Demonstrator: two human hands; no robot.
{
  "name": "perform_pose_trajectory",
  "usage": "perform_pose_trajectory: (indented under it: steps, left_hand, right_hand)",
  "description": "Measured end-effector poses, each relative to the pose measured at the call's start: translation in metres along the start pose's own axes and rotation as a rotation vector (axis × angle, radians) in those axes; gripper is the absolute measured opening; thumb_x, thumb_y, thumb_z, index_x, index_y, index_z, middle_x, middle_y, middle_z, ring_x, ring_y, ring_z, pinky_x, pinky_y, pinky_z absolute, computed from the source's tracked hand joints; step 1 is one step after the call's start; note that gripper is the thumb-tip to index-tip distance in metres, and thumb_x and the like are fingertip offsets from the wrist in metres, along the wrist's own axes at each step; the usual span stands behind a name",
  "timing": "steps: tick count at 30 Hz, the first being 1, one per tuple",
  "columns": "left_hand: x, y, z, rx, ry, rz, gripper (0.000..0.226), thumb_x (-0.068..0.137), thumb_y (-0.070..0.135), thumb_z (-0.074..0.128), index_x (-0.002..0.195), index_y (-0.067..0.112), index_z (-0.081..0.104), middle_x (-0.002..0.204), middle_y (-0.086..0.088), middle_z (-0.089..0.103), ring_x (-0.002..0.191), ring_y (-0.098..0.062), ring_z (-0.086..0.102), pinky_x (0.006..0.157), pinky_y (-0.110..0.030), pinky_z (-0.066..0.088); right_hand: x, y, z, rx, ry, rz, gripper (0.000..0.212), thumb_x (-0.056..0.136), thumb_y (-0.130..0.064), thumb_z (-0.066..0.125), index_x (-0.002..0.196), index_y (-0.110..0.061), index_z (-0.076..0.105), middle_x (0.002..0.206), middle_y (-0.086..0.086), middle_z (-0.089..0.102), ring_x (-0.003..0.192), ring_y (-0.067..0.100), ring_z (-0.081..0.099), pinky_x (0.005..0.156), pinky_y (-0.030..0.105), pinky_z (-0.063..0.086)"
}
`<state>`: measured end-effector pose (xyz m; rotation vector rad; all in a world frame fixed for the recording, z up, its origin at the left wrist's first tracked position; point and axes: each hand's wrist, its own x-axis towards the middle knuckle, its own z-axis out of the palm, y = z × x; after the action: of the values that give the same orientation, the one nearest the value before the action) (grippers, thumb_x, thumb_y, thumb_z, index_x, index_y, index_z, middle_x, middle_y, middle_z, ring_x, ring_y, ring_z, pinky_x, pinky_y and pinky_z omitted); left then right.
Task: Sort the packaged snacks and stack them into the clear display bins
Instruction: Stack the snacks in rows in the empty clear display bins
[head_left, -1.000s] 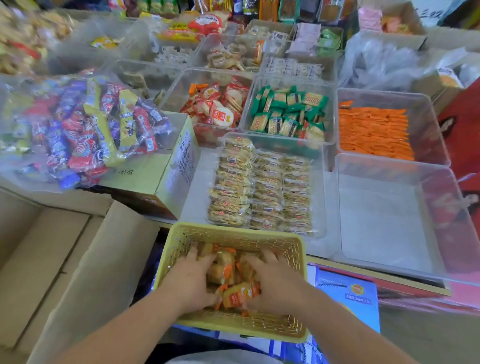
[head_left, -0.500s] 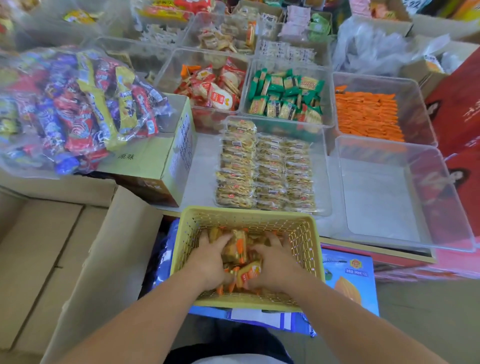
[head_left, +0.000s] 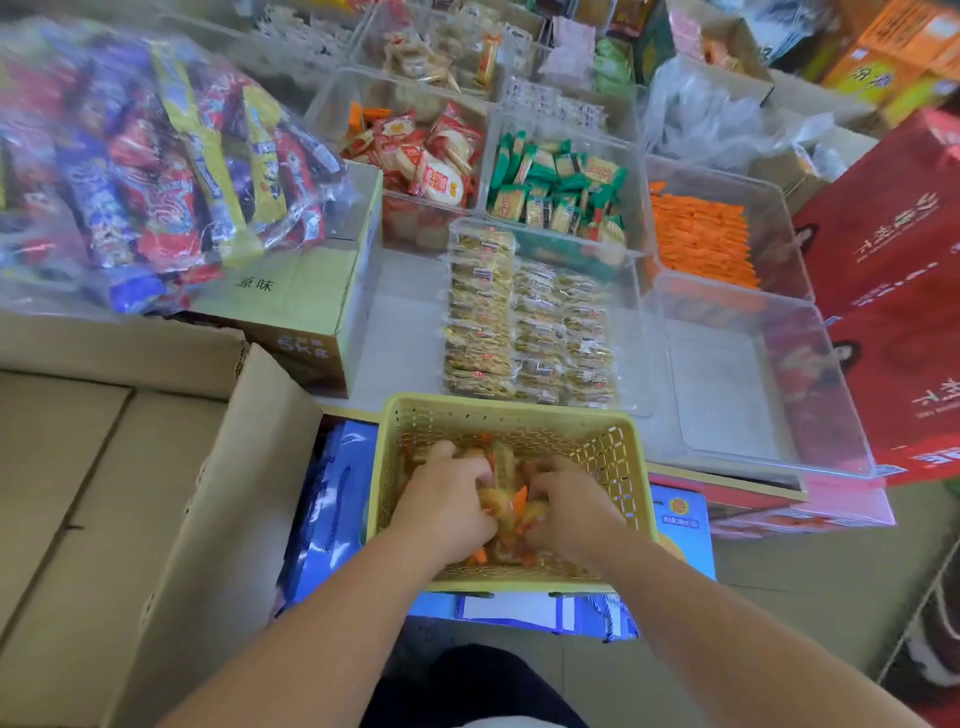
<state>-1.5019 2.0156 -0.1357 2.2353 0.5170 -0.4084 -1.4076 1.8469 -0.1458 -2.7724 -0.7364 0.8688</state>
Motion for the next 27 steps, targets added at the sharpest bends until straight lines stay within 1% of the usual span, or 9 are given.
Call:
perform_pose_trajectory:
  steps: [3,6,8,10,13,18,21,23,27]
  left_hand:
    - [-0.013,0.007,-0.012,-0.163,0.073,0.043,0.033,0.074,0.030,0.082,0.100,0.041,0.064,0.141,0.006,0.035,0.109,-0.015,0.051,0.079,-0.017,0.041]
    - [-0.034,0.012,-0.027,-0.447,0.182,0.039,0.033,0.072,0.028,0.089,0.094,0.040,0.068,0.127,0.018,0.047,0.101,0.008,0.051,0.075,-0.004,0.031]
    - [-0.049,0.017,-0.035,-0.755,0.179,-0.028,0.034,0.073,0.023,0.091,0.092,0.043,0.071,0.117,0.022,0.060,0.094,0.010,0.060,0.071,-0.009,0.046]
    - [-0.059,0.024,-0.037,-1.081,0.096,-0.101,0.036,0.068,0.022,0.094,0.091,0.041,0.074,0.107,0.009,0.073,0.085,-0.009,0.072,0.066,-0.029,0.058]
    - [-0.068,0.038,-0.034,-1.328,-0.008,-0.138,0.049,0.048,0.031,0.094,0.094,0.030,0.076,0.098,-0.008,0.075,0.080,-0.026,0.069,0.073,-0.045,0.057]
    - [-0.063,0.093,-0.008,-1.506,-0.075,-0.129,0.036,0.055,0.029,0.087,0.090,0.027,0.078,0.097,-0.016,0.076,0.076,-0.032,0.070,0.065,-0.046,0.059]
    - [-0.049,0.135,0.017,-1.539,-0.092,-0.133,0.039,0.057,0.030,0.084,0.096,0.027,0.078,0.098,-0.016,0.076,0.074,-0.032,0.070,0.072,-0.047,0.055]
    - [-0.037,0.165,0.037,-1.552,-0.102,-0.136,0.054,0.059,0.025,0.087,0.111,0.019,0.074,0.102,-0.017,0.074,0.076,-0.031,0.070,0.073,-0.047,0.055]
    - [-0.017,0.231,0.083,-1.550,-0.070,-0.129,0.065,0.063,0.034,0.092,0.120,0.012,0.070,0.108,-0.021,0.069,0.087,-0.035,0.066,0.080,-0.057,0.054]
  right_hand:
    - [-0.011,0.002,-0.008,0.089,0.045,0.028,0.045,0.062,-0.036,0.089,0.103,-0.022,0.075,0.129,-0.013,0.050,0.110,0.014,0.060,0.088,0.028,0.052]
    - [-0.033,-0.003,-0.025,0.199,0.089,0.017,0.034,0.056,-0.043,0.088,0.081,-0.037,0.064,0.116,-0.022,0.045,0.092,0.002,0.056,0.066,0.010,0.040]
    - [-0.049,-0.003,-0.036,0.279,0.141,0.002,0.035,0.052,-0.050,0.086,0.072,-0.038,0.060,0.114,-0.026,0.046,0.094,-0.001,0.057,0.065,0.003,0.035]
    - [-0.065,0.000,-0.049,0.394,0.203,0.005,0.043,0.048,-0.059,0.084,0.078,-0.036,0.064,0.117,-0.030,0.051,0.099,-0.009,0.056,0.069,0.003,0.038]
    - [-0.087,0.012,-0.067,0.605,0.293,0.050,0.058,0.041,-0.067,0.082,0.088,-0.037,0.066,0.119,-0.033,0.057,0.100,-0.010,0.059,0.075,0.010,0.043]
    - [-0.103,0.059,-0.098,1.084,0.334,0.093,0.055,0.047,-0.051,0.090,0.092,-0.024,0.074,0.104,-0.016,0.075,0.087,0.012,0.071,0.072,0.026,0.056]
    - [-0.099,0.099,-0.111,1.310,0.302,0.063,0.060,0.053,-0.059,0.092,0.090,-0.018,0.071,0.087,0.008,0.072,0.090,0.024,0.071,0.099,0.062,0.049]
    - [-0.090,0.128,-0.117,1.391,0.268,0.020,0.066,0.056,-0.062,0.091,0.097,-0.015,0.069,0.097,0.024,0.069,0.098,0.032,0.070,0.098,0.075,0.040]
    - [-0.077,0.184,-0.132,1.418,0.163,-0.106,0.065,0.068,-0.056,0.087,0.124,-0.030,0.067,0.121,0.009,0.071,0.114,0.029,0.068,0.094,0.050,0.056]
